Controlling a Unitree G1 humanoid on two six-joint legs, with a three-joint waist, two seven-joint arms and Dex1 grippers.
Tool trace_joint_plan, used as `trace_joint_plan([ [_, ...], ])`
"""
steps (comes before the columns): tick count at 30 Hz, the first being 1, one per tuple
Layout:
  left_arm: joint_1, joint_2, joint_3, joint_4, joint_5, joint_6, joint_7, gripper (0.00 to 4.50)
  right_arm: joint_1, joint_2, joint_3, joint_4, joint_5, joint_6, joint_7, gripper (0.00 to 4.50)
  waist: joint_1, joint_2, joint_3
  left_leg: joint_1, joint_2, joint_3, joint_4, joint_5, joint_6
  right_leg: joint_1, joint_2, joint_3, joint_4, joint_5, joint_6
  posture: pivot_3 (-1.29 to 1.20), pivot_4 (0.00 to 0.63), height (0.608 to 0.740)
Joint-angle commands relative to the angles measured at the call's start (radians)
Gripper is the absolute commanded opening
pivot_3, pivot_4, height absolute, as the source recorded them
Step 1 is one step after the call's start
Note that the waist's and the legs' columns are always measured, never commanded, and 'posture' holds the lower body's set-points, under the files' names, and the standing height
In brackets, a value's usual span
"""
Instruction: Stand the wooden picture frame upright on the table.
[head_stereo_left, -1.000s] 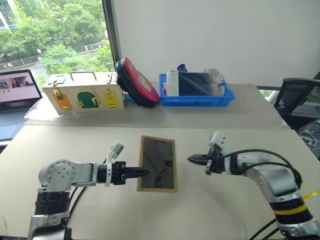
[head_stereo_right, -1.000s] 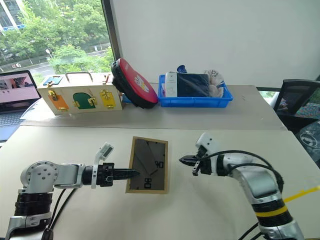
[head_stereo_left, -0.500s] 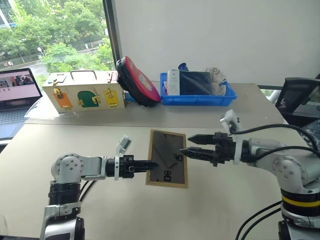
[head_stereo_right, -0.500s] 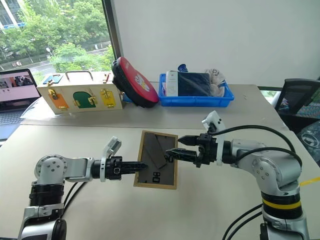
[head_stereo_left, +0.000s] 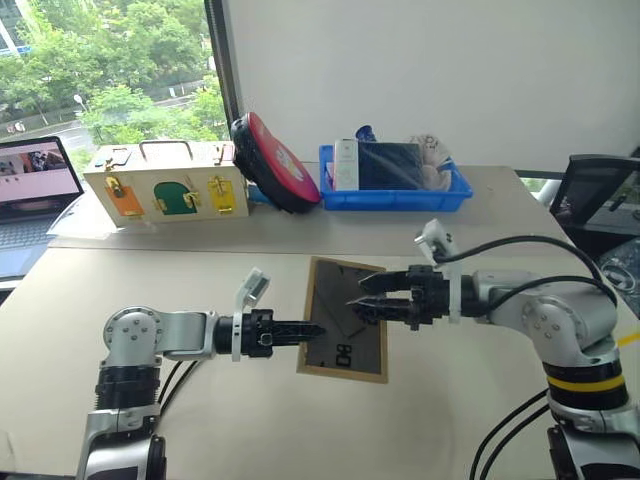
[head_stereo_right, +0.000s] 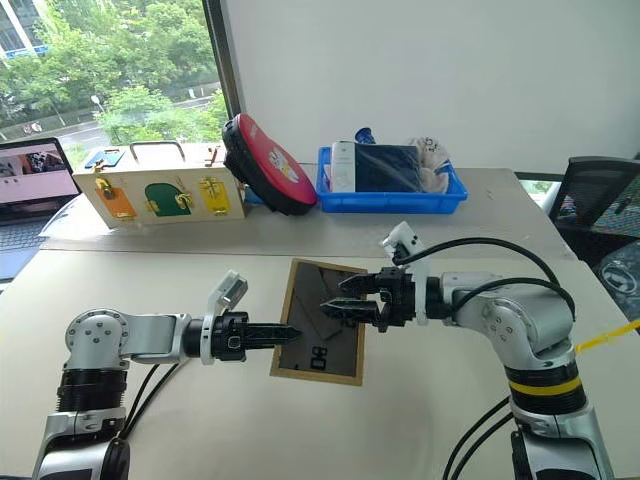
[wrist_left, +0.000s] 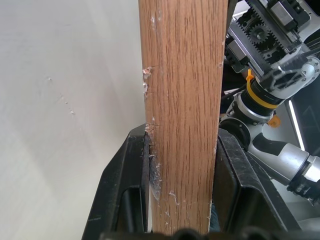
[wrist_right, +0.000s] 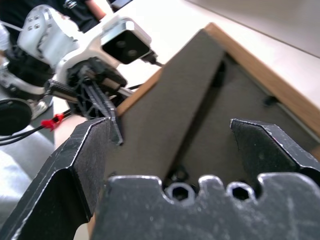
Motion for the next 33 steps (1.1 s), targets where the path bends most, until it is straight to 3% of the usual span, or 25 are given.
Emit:
trace_joint_plan([
  [1,-0.017,0.0,-0.002,-0.025,-0.097,-0.019,0.002,1.19,-0.013,0.008,0.041,-0.008,0.015,-0.016,0.036,4.42,0.001,0.0,0.0,0.0,0.0,0.0,0.0,0.0,0.0,0.0,0.0,0.0,0.0,0.0,0.0,0.0,0.15,0.735],
  [7,-0.023,0.005,-0.024,-0.014,-0.129,-0.045,0.037,1.19,-0.011,0.015,0.05,-0.023,0.04,-0.029,0.095,4.42,0.001,0.0,0.0,0.0,0.0,0.0,0.0,0.0,0.0,0.0,0.0,0.0,0.0,0.0,0.0,0.0,0.15,0.735],
  [20,-0.026,0.063,-0.074,0.01,-0.236,-0.109,0.1,1.19,0.06,-0.073,-0.151,-0.154,0.315,0.004,0.132,4.42,0.003,0.0,0.0,0.0,0.0,0.0,0.0,0.0,0.0,0.0,0.0,0.0,0.0,0.0,0.0,0.0,0.15,0.735],
  [23,-0.025,0.082,-0.093,0.015,-0.269,-0.119,0.103,1.19,0.097,-0.108,-0.159,-0.174,0.267,-0.034,0.093,4.42,0.002,0.0,0.0,0.0,0.0,0.0,0.0,0.0,0.0,0.0,0.0,0.0,0.0,0.0,0.0,0.0,0.15,0.735],
  [33,-0.022,0.158,-0.159,0.067,-0.382,-0.147,0.079,1.19,0.198,-0.338,-0.135,-0.135,-0.123,-0.333,0.086,4.42,0.004,0.0,0.0,0.0,-0.001,0.0,0.0,0.0,0.0,0.0,-0.001,0.0,-0.001,0.0,0.001,0.0,0.15,0.735],
])
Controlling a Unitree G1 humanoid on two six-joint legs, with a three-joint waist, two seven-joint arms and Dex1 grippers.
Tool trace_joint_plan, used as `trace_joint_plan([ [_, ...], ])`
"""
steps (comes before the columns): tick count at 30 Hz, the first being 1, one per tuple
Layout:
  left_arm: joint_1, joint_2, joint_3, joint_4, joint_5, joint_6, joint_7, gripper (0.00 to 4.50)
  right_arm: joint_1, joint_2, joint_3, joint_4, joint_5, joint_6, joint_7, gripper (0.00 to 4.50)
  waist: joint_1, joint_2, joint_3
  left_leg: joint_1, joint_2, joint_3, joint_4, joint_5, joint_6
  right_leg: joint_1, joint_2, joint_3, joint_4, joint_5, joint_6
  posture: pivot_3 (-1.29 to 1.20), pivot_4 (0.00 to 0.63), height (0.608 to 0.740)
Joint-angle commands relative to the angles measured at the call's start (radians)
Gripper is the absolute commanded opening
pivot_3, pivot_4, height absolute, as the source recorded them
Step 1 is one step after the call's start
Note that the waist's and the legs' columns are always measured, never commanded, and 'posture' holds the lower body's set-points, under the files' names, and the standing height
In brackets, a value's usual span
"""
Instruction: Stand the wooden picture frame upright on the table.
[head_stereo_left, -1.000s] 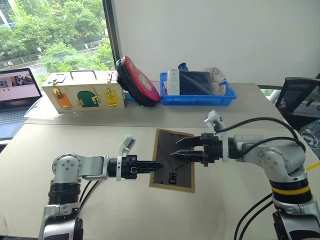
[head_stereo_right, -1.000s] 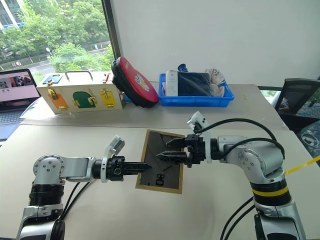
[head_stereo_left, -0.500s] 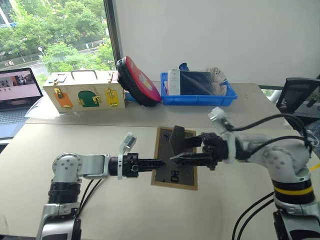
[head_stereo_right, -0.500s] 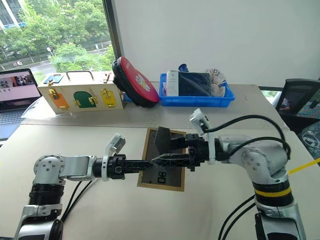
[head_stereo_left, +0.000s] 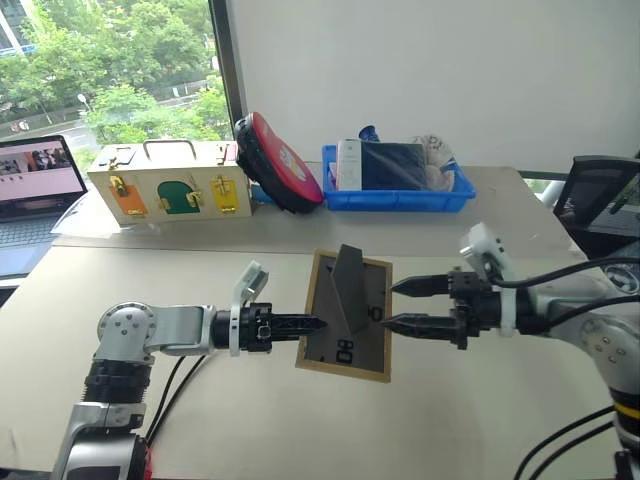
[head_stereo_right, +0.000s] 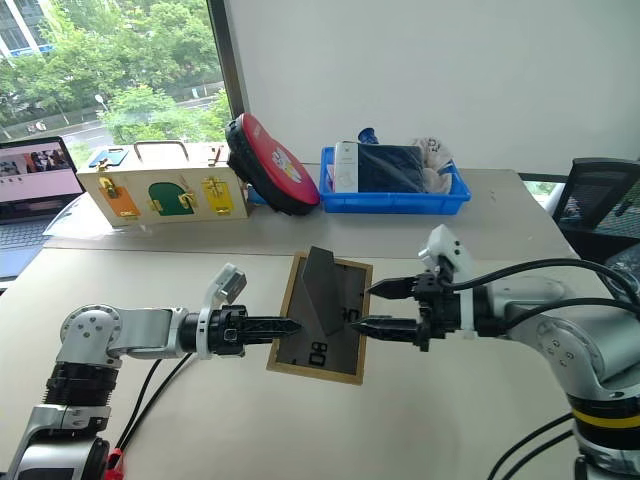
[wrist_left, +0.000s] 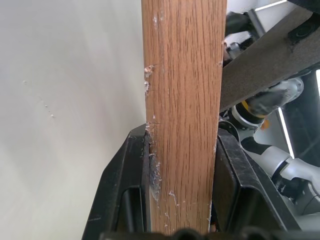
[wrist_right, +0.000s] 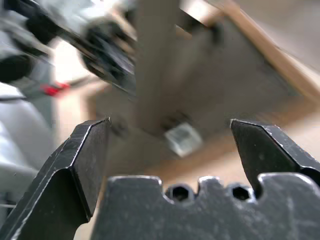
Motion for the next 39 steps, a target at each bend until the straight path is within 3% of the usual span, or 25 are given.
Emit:
trace_joint_plan([
  [1,-0.019,0.021,-0.015,0.032,-0.091,-0.018,-0.033,1.19,0.023,-0.033,-0.003,-0.015,-0.152,-0.194,0.006,4.42,0.0,0.0,0.0,0.0,0.0,0.0,0.0,0.0,0.0,0.0,0.0,0.0,0.0,0.0,0.0,0.0,0.15,0.735],
  [5,-0.043,0.043,-0.038,0.109,-0.125,-0.008,-0.051,1.19,0.129,-0.059,0.063,-0.026,-0.375,-0.484,0.035,4.42,-0.001,0.0,0.0,0.0,0.0,0.0,0.0,0.0,0.0,0.0,0.0,0.0,0.0,0.0,0.0,0.0,0.15,0.735],
  [6,-0.048,0.048,-0.041,0.128,-0.139,-0.006,-0.062,1.19,0.16,-0.067,0.09,0.002,-0.476,-0.629,0.031,4.42,-0.001,0.0,0.0,0.0,0.0,0.0,0.0,0.0,0.0,0.0,0.0,0.0,0.0,0.0,0.001,0.0,0.15,0.735],
  [9,-0.061,0.059,-0.043,0.193,-0.147,0.003,-0.094,1.19,0.233,-0.07,0.142,0.153,-0.85,-1.189,-0.141,4.42,-0.001,0.0,0.0,0.0,-0.001,0.0,0.0,0.0,0.0,0.0,0.0,0.0,-0.001,-0.002,0.003,0.0,0.15,0.735],
  [14,-0.074,0.058,-0.059,0.224,-0.115,0.033,-0.138,1.19,0.228,0.008,0.141,0.282,-1.122,-1.573,-0.409,4.42,-0.004,0.0,0.0,0.001,-0.004,0.0,-0.002,0.001,-0.002,0.0,-0.003,0.0,0.0,-0.001,0.002,0.0,0.15,0.735],
  [18,-0.074,0.057,-0.063,0.226,-0.074,0.053,-0.175,1.19,0.195,0.084,0.133,0.298,-1.224,-1.684,-0.537,4.42,-0.002,0.0,0.0,0.001,-0.004,0.0,-0.004,0.002,-0.003,0.0,-0.004,0.0,0.0,-0.001,0.001,0.0,0.15,0.735],
  [25,-0.09,0.051,-0.054,0.224,0.026,0.078,-0.25,1.19,0.114,0.178,0.169,0.279,-1.32,-1.756,-0.616,4.42,-0.003,0.0,0.0,0.002,-0.005,-0.001,-0.004,0.003,-0.004,0.001,-0.004,0.0,0.001,-0.001,0.001,0.0,0.15,0.735],
  [39,-0.119,0.025,-0.004,0.21,0.13,0.132,-0.337,1.19,0.081,0.198,0.24,0.382,-1.412,-1.855,-0.662,4.42,-0.002,0.0,0.0,0.003,-0.005,-0.001,-0.003,0.003,-0.004,0.001,-0.004,0.0,0.002,-0.001,0.001,0.0,0.15,0.735],
])
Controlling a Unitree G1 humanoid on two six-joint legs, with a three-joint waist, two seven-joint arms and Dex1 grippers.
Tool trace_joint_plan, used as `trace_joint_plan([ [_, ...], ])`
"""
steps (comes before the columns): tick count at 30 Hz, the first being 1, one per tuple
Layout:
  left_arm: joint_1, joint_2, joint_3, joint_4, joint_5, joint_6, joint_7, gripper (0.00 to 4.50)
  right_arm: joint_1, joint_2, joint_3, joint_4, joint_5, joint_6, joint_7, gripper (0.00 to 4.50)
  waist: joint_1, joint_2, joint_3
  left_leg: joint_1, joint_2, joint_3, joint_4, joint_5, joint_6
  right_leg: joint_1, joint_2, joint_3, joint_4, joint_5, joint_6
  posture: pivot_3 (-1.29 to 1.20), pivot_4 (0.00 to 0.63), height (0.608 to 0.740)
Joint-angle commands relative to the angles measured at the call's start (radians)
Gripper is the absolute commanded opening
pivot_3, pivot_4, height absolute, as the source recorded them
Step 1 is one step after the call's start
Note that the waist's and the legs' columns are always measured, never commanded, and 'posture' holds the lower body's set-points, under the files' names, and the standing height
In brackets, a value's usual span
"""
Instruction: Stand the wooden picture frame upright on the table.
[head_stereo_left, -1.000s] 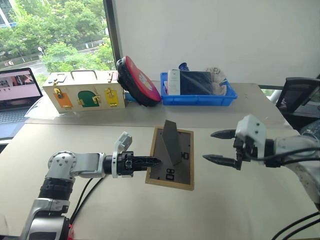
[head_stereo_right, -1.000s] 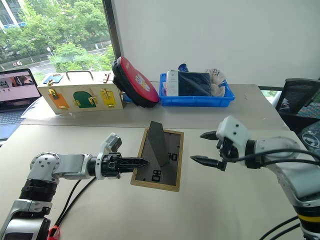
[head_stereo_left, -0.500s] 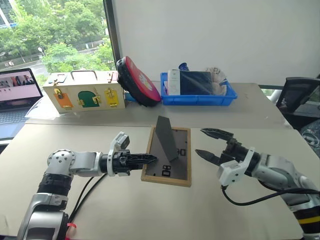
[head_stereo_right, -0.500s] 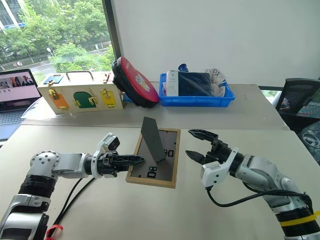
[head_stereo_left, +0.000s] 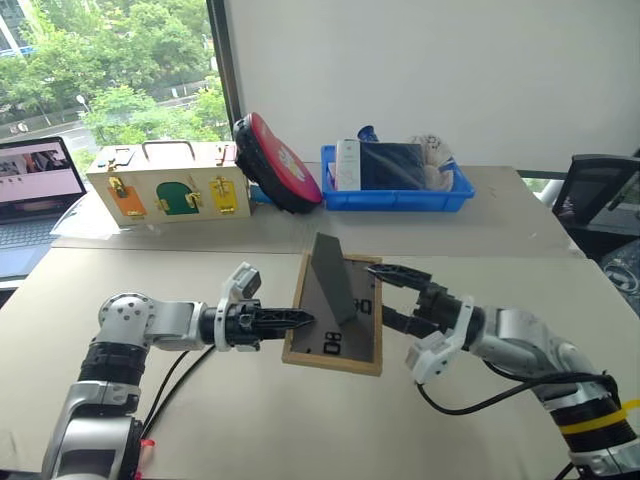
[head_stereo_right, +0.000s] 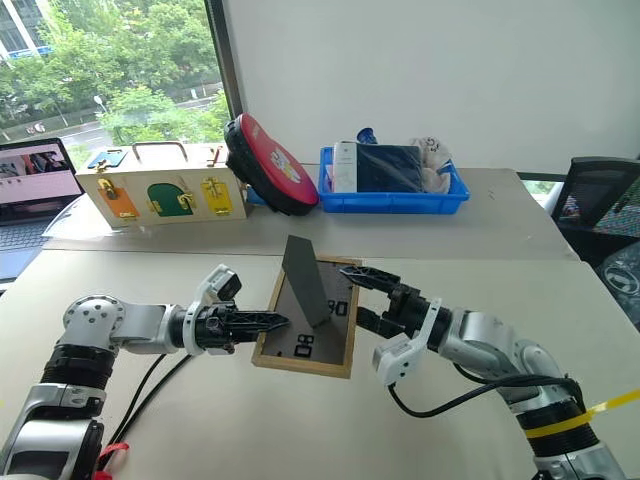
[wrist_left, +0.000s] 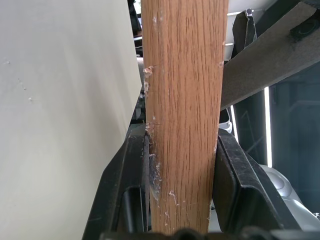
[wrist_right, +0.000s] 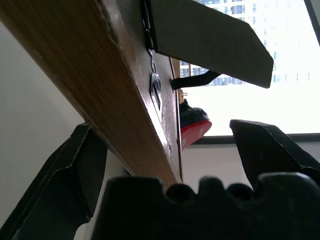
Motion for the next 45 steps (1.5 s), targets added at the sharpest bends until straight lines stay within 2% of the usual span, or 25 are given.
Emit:
trace_joint_plan([
  [1,-0.027,0.001,0.035,-0.032,-0.009,0.018,-0.039,1.19,-0.023,-0.01,-0.025,0.023,-0.028,-0.045,-0.063,4.42,0.0,0.0,0.0,0.0,0.0,0.0,0.0,0.0,0.0,0.0,0.0,0.0,0.0,0.0,0.0,0.0,0.15,0.735],
  [3,-0.024,0.0,0.036,-0.035,0.001,0.018,-0.036,1.19,-0.037,-0.009,-0.032,0.027,-0.029,-0.06,-0.084,4.42,-0.001,0.0,0.0,0.0,0.0,0.0,0.0,0.0,0.0,0.0,0.0,0.0,0.0,0.0,0.0,0.0,0.15,0.735],
  [4,-0.022,-0.001,0.038,-0.034,0.006,0.017,-0.035,1.19,-0.042,-0.009,-0.035,0.028,-0.023,-0.065,-0.091,3.9,-0.002,0.0,0.0,0.0,0.0,0.0,0.0,0.0,0.0,0.0,0.0,0.0,0.001,0.0,0.0,0.0,0.15,0.735],
  [6,-0.019,-0.001,0.042,-0.035,0.015,0.017,-0.04,1.19,-0.046,-0.009,-0.039,0.03,-0.008,-0.072,-0.103,3.39,-0.001,0.0,0.0,0.0,0.0,0.0,0.0,0.0,0.0,0.0,0.0,0.0,0.001,0.0,0.0,0.0,0.15,0.735],
  [12,0.028,0.0,0.057,-0.115,0.082,0.004,-0.089,1.19,-0.045,-0.008,-0.048,0.017,0.013,-0.077,-0.112,1.4,0.0,0.0,0.0,0.0,-0.001,0.0,0.001,0.0,0.0,0.001,-0.001,0.0,0.001,0.0,0.0,0.0,0.15,0.735],
  [16,0.06,0.009,0.051,-0.194,0.151,-0.022,-0.167,1.19,-0.046,-0.004,-0.048,0.009,0.019,-0.076,-0.107,1.38,-0.002,0.0,0.0,0.001,-0.001,0.0,0.001,0.0,0.0,0.001,-0.001,0.0,0.001,0.0,0.0,0.0,0.15,0.735],
  [18,0.086,0.015,0.05,-0.257,0.202,-0.068,-0.227,2.17,-0.046,-0.005,-0.05,0.01,0.022,-0.076,-0.105,1.38,-0.001,0.0,0.0,0.001,-0.001,0.0,0.001,0.0,0.0,0.001,-0.001,0.0,0.001,0.0,0.0,0.0,0.15,0.735],
  [22,0.127,0.047,0.07,-0.329,0.306,-0.189,-0.344,3.61,-0.058,-0.017,-0.06,0.02,0.048,-0.07,-0.092,1.25,-0.001,0.0,0.0,0.001,-0.001,0.0,0.001,0.0,0.0,0.001,-0.001,0.0,0.001,0.0,0.0,0.0,0.15,0.735],
  [23,0.14,0.064,0.068,-0.353,0.349,-0.238,-0.377,3.89,-0.063,-0.022,-0.062,0.024,0.056,-0.069,-0.088,1.25,-0.001,0.0,0.0,0.001,-0.001,0.0,0.001,0.0,0.0,0.001,-0.001,0.0,0.001,0.0,0.0,0.0,0.15,0.735],
  [24,0.159,0.087,0.055,-0.389,0.41,-0.307,-0.418,4.36,-0.068,-0.026,-0.064,0.028,0.067,-0.065,-0.084,1.25,-0.001,0.0,0.0,0.001,-0.001,0.0,0.001,0.0,0.0,0.001,-0.001,0.0,0.001,0.0,0.0,0.0,0.15,0.735],
  [27,0.244,0.143,0.052,-0.482,0.592,-0.567,-0.563,4.5,-0.091,-0.038,-0.068,0.048,0.109,-0.05,-0.066,1.25,-0.003,0.0,0.0,0.001,-0.001,0.0,0.0,0.0,0.0,0.001,-0.001,0.0,0.001,0.0,0.0,0.0,0.15,0.735],
  [31,0.331,0.179,0.134,-0.531,0.706,-0.816,-0.698,4.5,-0.139,-0.058,-0.046,0.098,0.268,0.016,0.029,1.25,-0.003,0.001,0.0,0.002,-0.001,0.001,0.0,0.0,0.0,0.002,-0.002,0.0,0.001,0.0,0.0,0.0,0.15,0.735],
  [33,0.352,0.187,0.158,-0.549,0.738,-0.885,-0.729,4.5,-0.153,-0.06,-0.003,0.113,0.447,0.125,0.168,1.24,-0.003,0.001,0.001,0.002,-0.001,0.001,0.0,0.001,0.001,0.002,-0.002,0.0,0.001,0.0,-0.001,0.0,0.15,0.735],
  [35,0.369,0.185,0.173,-0.57,0.772,-0.949,-0.742,4.5,-0.159,-0.047,0.021,0.086,0.7,0.334,0.344,1.24,-0.001,0.001,0.001,0.002,0.0,0.001,0.0,0.001,0.001,0.003,-0.002,0.0,0.001,0.0,-0.001,0.0,0.15,0.735],
  [38,0.392,0.18,0.194,-0.607,0.793,-1.002,-0.748,4.5,-0.182,-0.046,0.011,-0.007,1.05,0.74,0.537,1.24,0.001,0.001,0.001,0.003,-0.001,0.0,0.0,0.0,0.002,0.006,-0.003,-0.001,-0.001,0.0,0.0,0.0,0.15,0.735],
  [40,0.404,0.178,0.203,-0.63,0.797,-1.021,-0.744,4.5,-0.221,-0.049,-0.017,-0.045,1.25,1.011,0.59,1.24,0.0,0.001,0.001,0.003,-0.001,0.0,0.0,0.0,0.002,0.006,-0.003,-0.002,-0.001,0.0,0.0,0.0,0.15,0.735],
  [43,0.415,0.174,0.209,-0.665,0.795,-1.038,-0.736,4.5,-0.291,-0.061,-0.045,-0.036,1.448,1.323,0.661,1.24,-0.005,0.002,0.002,0.003,-0.001,0.0,0.001,0.0,0.002,0.006,-0.003,-0.002,0.0,0.0,0.0,0.0,0.15,0.735],
  [45,0.415,0.176,0.204,-0.682,0.801,-1.045,-0.729,4.5,-0.316,-0.077,-0.03,-0.022,1.469,1.433,0.725,1.24,-0.004,0.002,0.002,0.003,0.0,0.0,0.0,0.0,0.002,0.005,-0.003,-0.002,0.0,0.0,0.0,0.0,0.15,0.735],
])
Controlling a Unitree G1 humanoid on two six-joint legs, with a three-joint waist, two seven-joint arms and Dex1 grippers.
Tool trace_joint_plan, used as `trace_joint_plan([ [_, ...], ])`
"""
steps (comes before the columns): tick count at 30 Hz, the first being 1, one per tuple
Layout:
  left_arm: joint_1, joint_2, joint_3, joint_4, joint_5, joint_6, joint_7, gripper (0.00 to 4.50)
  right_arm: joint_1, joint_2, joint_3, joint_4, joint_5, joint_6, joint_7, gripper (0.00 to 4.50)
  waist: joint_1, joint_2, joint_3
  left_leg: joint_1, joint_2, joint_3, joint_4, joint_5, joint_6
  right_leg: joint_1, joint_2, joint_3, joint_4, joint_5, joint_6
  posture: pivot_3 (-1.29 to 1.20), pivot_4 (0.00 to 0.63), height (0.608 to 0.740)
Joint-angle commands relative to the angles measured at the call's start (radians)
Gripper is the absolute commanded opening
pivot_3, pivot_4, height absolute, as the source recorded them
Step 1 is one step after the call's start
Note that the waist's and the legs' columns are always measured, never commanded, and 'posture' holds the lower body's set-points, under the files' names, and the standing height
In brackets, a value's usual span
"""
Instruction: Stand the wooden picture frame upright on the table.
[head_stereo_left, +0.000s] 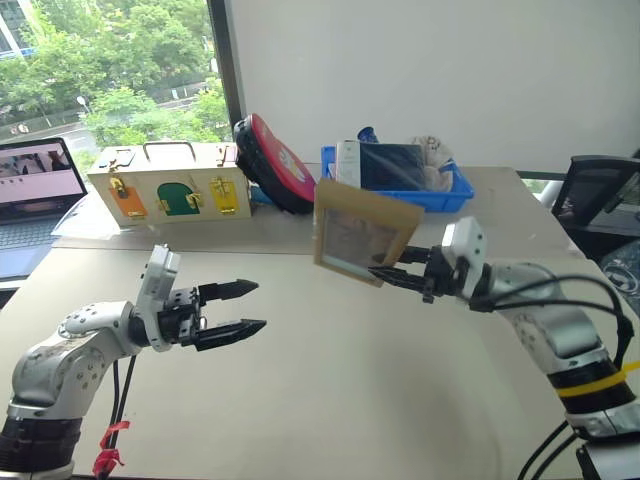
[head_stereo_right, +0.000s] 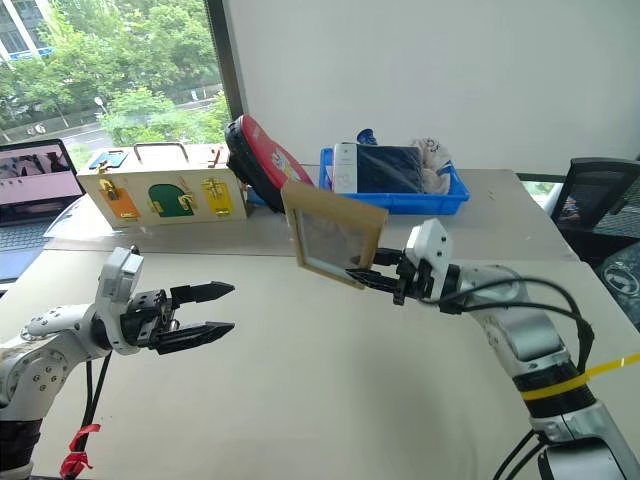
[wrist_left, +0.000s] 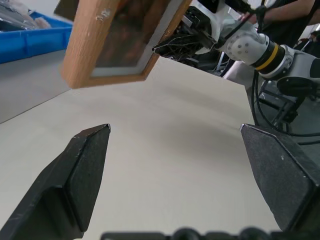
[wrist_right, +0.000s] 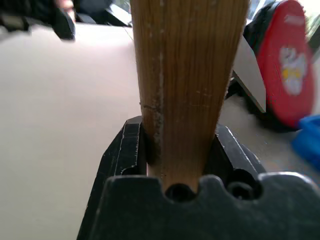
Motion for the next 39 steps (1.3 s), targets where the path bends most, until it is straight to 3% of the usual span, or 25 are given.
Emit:
trace_joint_plan([
  [1,0.001,0.004,0.023,-0.054,0.006,-0.028,0.008,4.5,-0.054,-0.034,-0.036,-0.025,0.111,0.211,0.11,1.24,0.003,0.0,0.0,0.0,0.0,0.0,0.0,0.0,0.0,0.0,0.0,0.0,0.0,0.0,0.0,0.0,0.15,0.735],
  [5,0.0,0.014,0.024,-0.073,-0.006,-0.015,0.011,4.5,-0.086,-0.006,0.038,0.069,-0.017,0.191,0.218,1.24,0.003,0.0,0.0,-0.001,0.0,0.0,0.0,0.0,0.001,-0.001,0.0,0.0,-0.001,0.0,0.0,0.0,0.15,0.735],
  [10,-0.002,0.019,0.028,-0.086,-0.013,-0.004,0.022,4.5,-0.151,0.112,0.081,0.297,-0.173,0.074,0.295,1.24,-0.003,0.0,0.0,-0.003,0.0,0.001,0.001,0.0,0.001,-0.005,0.0,0.0,0.0,0.0,0.0,0.0,0.15,0.735],
  [15,0.005,0.018,0.032,-0.103,-0.028,0.007,0.039,4.5,-0.19,0.186,0.083,0.488,-0.26,0.013,0.371,1.24,-0.002,0.0,0.0,-0.004,0.0,0.0,0.0,0.0,0.001,-0.005,0.0,-0.001,0.0,0.0,0.0,0.0,0.15,0.735],
  [23,-0.001,0.013,0.027,-0.101,-0.032,0.007,0.05,4.5,-0.229,0.24,0.057,0.698,-0.306,0.081,0.472,1.24,-0.002,0.0,0.0,-0.003,0.0,0.0,0.001,0.0,0.0,-0.005,0.0,-0.001,0.001,0.0,0.0,0.0,0.15,0.735],
  [31,-0.002,0.009,0.026,-0.09,-0.038,0.006,0.041,4.5,-0.221,0.278,0.039,0.752,-0.335,0.135,0.528,1.24,-0.004,0.0,0.0,-0.003,0.0,0.0,0.001,0.0,0.0,-0.004,0.0,-0.001,0.001,0.0,0.0,0.0,0.15,0.735],
  [39,-0.005,0.01,0.024,-0.074,-0.031,0.001,0.026,4.5,-0.164,0.289,0.034,0.636,-0.379,0.091,0.506,1.24,-0.012,0.0,0.0,-0.003,0.0,0.0,0.001,0.0,0.0,-0.004,0.0,-0.002,0.001,0.0,0.0,0.0,0.15,0.735],
])
